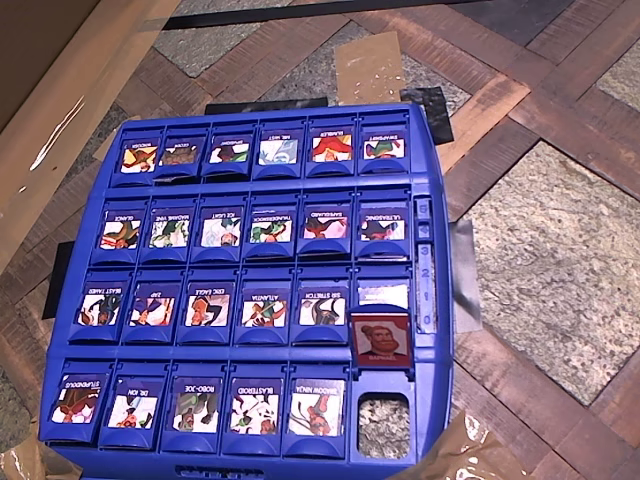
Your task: Flip A2.
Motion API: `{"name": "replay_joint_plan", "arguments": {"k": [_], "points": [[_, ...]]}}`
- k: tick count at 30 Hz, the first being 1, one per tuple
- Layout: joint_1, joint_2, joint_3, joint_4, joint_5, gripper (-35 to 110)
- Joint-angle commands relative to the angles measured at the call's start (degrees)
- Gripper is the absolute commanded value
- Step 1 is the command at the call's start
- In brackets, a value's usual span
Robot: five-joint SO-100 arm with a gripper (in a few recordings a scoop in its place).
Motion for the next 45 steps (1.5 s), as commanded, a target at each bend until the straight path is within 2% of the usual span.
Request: {"name": "replay_joint_plan", "arguments": {"k": [1,5,45], "points": [[0.2,0.7,0.2,-3.2,0.5,0],[0.4,1.9,1.1,-6.5,0.4,0],[0.4,2.1,1.8,-6.5,-0.3,0]]}}
